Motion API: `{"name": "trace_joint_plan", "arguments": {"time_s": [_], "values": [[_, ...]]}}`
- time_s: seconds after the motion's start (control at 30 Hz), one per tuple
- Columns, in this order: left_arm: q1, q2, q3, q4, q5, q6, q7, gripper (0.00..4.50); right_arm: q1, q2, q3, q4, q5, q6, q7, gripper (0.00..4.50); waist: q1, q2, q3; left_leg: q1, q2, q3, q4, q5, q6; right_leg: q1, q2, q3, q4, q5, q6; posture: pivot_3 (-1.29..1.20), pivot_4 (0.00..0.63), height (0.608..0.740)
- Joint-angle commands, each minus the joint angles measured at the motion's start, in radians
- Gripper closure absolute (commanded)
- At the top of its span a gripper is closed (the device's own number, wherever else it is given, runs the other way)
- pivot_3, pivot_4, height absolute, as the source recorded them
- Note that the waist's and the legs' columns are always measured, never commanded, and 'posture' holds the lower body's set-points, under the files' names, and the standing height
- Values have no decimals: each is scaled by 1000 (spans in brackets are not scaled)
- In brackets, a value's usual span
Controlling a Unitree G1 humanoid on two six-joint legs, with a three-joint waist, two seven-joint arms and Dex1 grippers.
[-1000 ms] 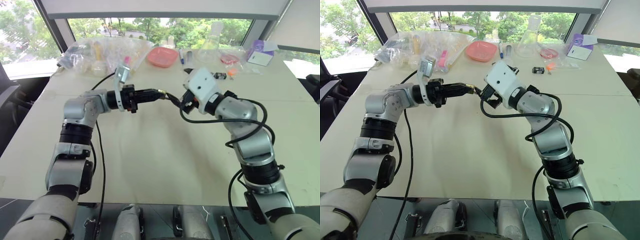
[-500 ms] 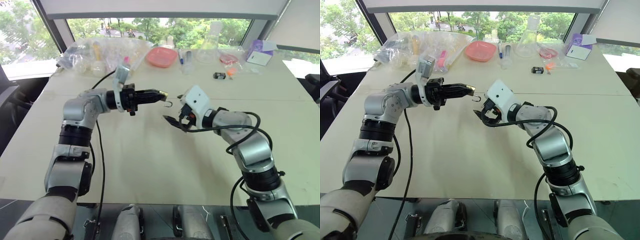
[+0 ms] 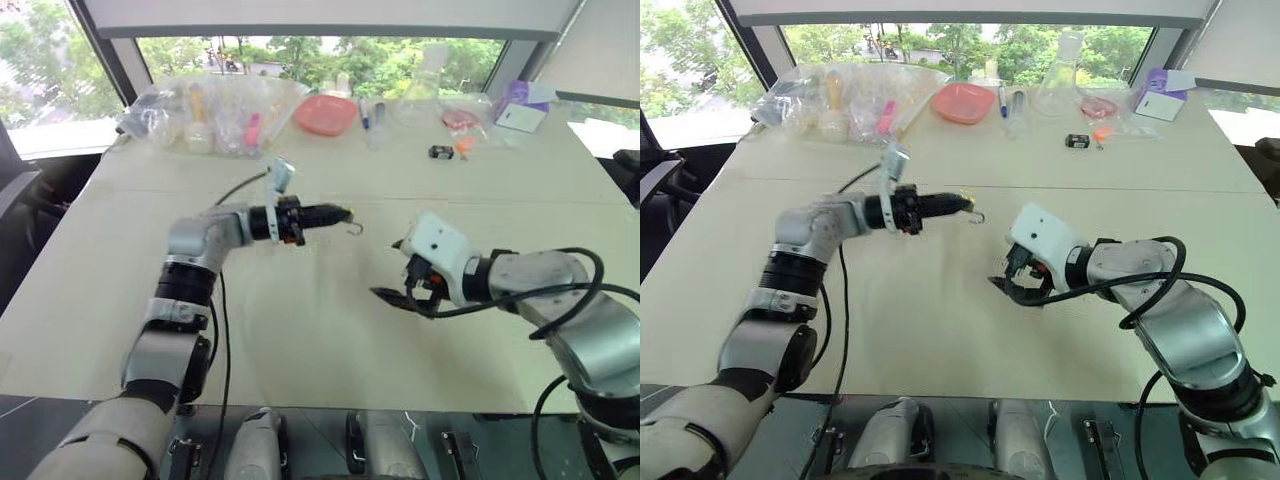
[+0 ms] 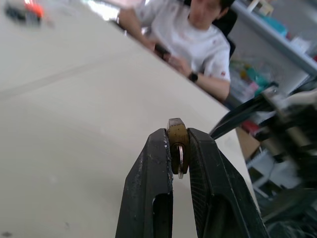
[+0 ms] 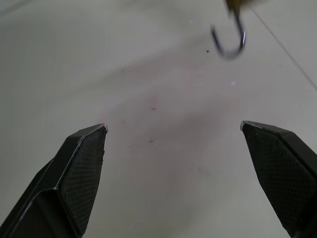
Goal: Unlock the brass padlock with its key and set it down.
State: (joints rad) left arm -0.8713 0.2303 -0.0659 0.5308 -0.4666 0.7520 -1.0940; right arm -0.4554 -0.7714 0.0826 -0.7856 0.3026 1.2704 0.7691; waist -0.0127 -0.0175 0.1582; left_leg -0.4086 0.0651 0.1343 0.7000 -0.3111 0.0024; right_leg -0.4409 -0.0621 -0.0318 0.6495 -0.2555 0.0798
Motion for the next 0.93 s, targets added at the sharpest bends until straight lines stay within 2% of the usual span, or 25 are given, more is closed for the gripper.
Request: {"name": "trace_joint_plan", "arguments": {"time_s": [0.03, 0.23, 0.47, 0.53, 0.6, 0.67, 0.83, 0.93], "values": [[-40, -62, -1, 131, 29, 51, 82, 4500, -12, -28, -29, -30, 19, 49, -41, 36, 2, 0, 0, 0, 0, 0, 0, 0, 0, 0, 0, 0, 0, 0, 0, 0, 150, 733], [-100, -115, 27, 272, 45, 90, 110, 4500, -14, -24, -12, -48, 55, 86, -89, 36, 3, 0, 0, -2, 0, 0, 0, 0, 1, -1, 0, 0, -1, 0, 0, 0, 150, 733], [-122, -97, 25, 314, 73, 72, 99, 1094, -10, -30, 6, -36, 67, 79, -139, 0, 2, 0, 0, -1, 0, 0, 0, 0, 1, -1, 0, 0, -1, 0, 0, 0, 150, 733], [-102, -67, -22, 258, 117, 32, 82, 73, -8, -31, 12, -30, 69, 72, -146, 0, 2, 0, 0, -1, 0, 0, 0, 0, 1, -1, -1, 0, -1, 0, 0, 0, 150, 733], [-62, -12, -95, 165, 189, -33, 74, 73, -4, -38, 17, -26, 71, 64, -152, 0, -3, 0, 0, -1, 0, 0, 0, 0, 1, 0, -1, 0, -1, 0, 0, 0, 150, 733], [-27, 43, -105, 71, 221, -84, 93, 73, 6, -47, 18, -25, 69, 53, -158, 0, -5, 0, 0, 0, 0, 0, -1, 0, 1, -1, 0, 1, 0, 0, 0, 0, 150, 733], [80, 141, -23, -205, 173, -70, 137, 73, 48, -28, 25, 24, 3, -66, -231, 0, 1, 0, 0, 0, 1, 0, -1, 0, 0, -1, -1, 0, 0, 0, 0, 0, 150, 733], [170, 162, 34, -386, 129, -36, 185, 73, 71, 73, -13, 85, -28, -144, -318, 0, 3, 0, 0, -1, 0, 1, 0, 1, -2, -1, -1, 0, 0, 0, 0, 0, 150, 733]]}}
